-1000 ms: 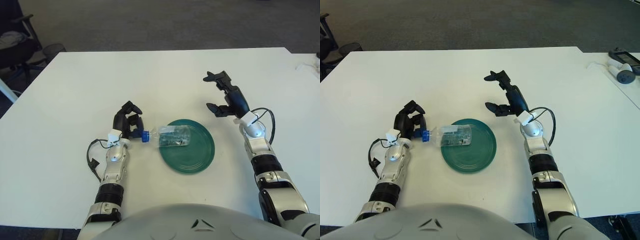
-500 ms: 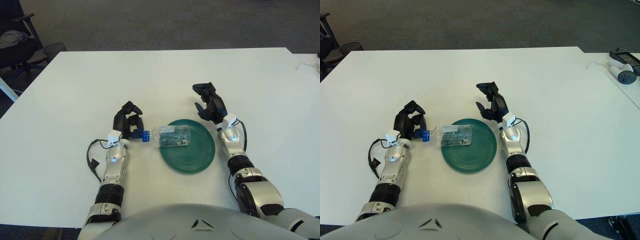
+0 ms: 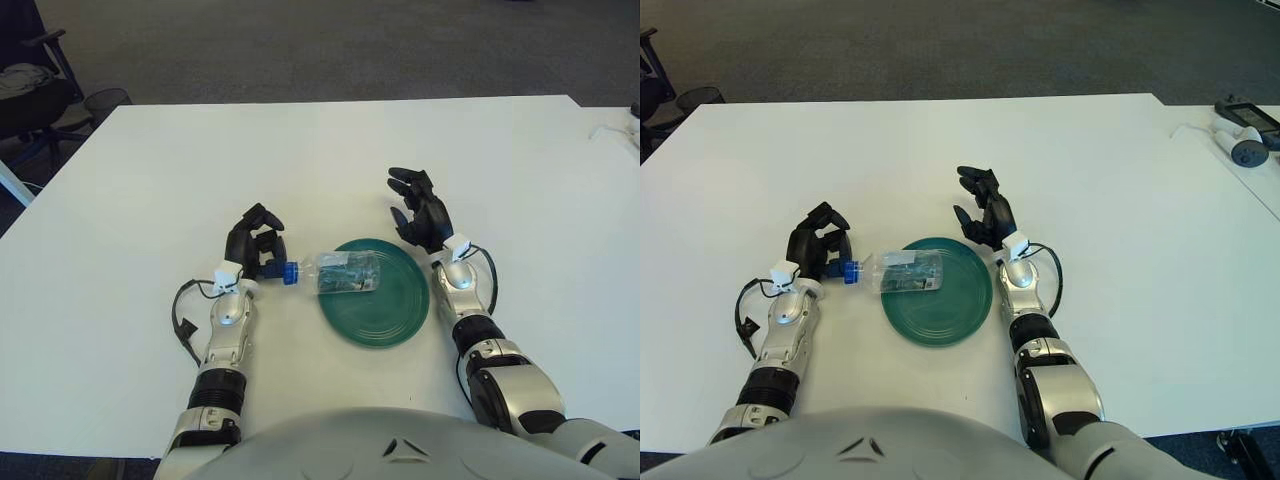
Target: Put the bottle into the plate.
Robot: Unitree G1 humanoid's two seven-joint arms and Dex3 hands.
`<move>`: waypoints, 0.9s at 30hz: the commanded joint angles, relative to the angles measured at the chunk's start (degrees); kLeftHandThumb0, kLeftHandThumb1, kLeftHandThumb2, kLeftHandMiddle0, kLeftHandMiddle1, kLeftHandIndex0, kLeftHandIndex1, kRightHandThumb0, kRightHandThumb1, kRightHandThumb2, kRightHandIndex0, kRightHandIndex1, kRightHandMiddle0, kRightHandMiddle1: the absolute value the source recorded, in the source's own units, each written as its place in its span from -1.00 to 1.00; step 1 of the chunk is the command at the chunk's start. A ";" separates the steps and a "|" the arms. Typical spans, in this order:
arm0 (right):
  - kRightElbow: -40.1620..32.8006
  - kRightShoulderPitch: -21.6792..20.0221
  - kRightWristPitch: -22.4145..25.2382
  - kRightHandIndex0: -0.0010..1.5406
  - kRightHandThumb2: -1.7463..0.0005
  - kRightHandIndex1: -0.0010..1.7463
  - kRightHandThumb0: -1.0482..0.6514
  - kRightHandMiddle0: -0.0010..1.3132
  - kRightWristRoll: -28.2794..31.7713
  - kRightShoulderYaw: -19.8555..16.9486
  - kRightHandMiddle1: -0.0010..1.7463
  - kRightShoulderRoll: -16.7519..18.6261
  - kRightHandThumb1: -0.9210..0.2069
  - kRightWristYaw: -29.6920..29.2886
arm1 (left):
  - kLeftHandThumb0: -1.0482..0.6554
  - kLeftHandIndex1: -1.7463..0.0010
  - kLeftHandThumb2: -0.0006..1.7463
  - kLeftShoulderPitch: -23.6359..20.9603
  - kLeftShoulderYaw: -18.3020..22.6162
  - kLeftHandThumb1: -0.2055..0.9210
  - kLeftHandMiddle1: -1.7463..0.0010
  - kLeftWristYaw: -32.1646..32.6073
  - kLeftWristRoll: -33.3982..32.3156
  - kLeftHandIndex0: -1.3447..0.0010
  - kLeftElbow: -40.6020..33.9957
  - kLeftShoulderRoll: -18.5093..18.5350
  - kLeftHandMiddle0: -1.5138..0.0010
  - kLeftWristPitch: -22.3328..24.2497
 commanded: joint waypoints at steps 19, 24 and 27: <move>-2.26 3.95 1.44 -0.94 0.58 -0.47 -0.70 -1.00 1.49 -1.88 -0.30 1.88 -1.00 -1.76 | -0.49 -1.00 0.93 1.07 0.24 -0.61 -1.00 0.78 0.66 -0.29 2.17 0.54 -0.71 2.62; -2.82 4.96 0.79 -0.93 0.58 -0.49 -0.67 -1.00 1.08 -2.35 -0.30 1.69 -1.00 -2.67 | -0.49 -1.00 0.93 0.91 0.23 -0.61 -1.00 0.52 0.51 -0.29 2.34 0.64 -0.71 2.76; -2.90 5.25 0.97 -0.92 0.58 -0.50 -0.66 -1.00 0.78 -2.54 -0.32 1.58 -1.00 -3.36 | -0.49 -1.00 0.93 0.88 0.22 -0.61 -1.00 0.30 0.34 -0.29 2.37 0.69 -0.71 2.85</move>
